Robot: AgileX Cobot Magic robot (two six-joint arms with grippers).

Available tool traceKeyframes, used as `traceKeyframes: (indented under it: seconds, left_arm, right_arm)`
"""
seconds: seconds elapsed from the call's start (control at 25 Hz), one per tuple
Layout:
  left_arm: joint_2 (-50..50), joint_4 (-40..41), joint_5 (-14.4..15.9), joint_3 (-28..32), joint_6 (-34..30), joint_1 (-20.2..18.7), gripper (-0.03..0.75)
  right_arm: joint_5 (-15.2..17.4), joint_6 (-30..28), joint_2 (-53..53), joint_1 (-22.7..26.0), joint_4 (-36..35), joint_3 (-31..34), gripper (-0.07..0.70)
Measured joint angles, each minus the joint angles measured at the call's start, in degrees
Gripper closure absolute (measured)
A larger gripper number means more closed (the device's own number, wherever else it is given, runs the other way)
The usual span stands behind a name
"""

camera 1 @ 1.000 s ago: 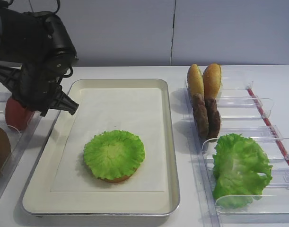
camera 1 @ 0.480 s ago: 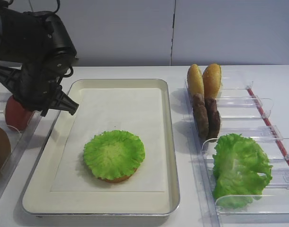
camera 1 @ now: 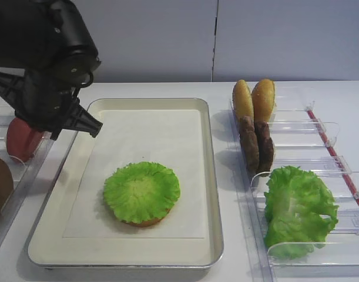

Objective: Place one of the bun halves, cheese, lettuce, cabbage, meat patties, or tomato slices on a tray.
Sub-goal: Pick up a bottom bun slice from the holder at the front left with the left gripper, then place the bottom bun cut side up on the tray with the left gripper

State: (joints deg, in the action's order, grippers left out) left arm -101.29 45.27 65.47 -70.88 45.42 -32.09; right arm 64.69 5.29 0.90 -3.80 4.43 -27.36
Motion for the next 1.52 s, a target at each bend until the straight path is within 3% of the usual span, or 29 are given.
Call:
traceKeyframes:
  seconds: [0.4,0.84,1.0,1.2,1.4,1.52]
  left_arm:
    - [14.11,-2.84,-0.1,0.0,0.0,-5.58,0.643]
    - [24.15,-20.18,-4.92,0.0,-9.16,-5.83,0.643]
    - [24.45,-27.11,-9.25,2.87,-12.52,-5.83,0.644]
    - [26.13,-31.75,-17.42,9.92,-13.12,-5.83,0.644]
    - [27.41,-38.65,-21.92,13.49,-18.59,-5.51,0.644]
    - [28.02,-47.11,-23.51,14.35,-25.51,-2.53,0.644]
  right_arm:
    - [0.0,0.0,0.0,0.0,0.0,0.0,0.108]
    - [0.0,-0.34,0.0,0.0,-0.03,0.0,0.108]
    - [0.0,-0.34,0.0,0.0,-0.03,0.0,0.108]
    - [0.0,-0.34,0.0,0.0,-0.03,0.0,0.108]
    - [0.0,-0.34,0.0,0.0,-0.12,0.0,0.108]
    - [0.0,-0.34,0.0,0.0,-0.12,0.0,0.108]
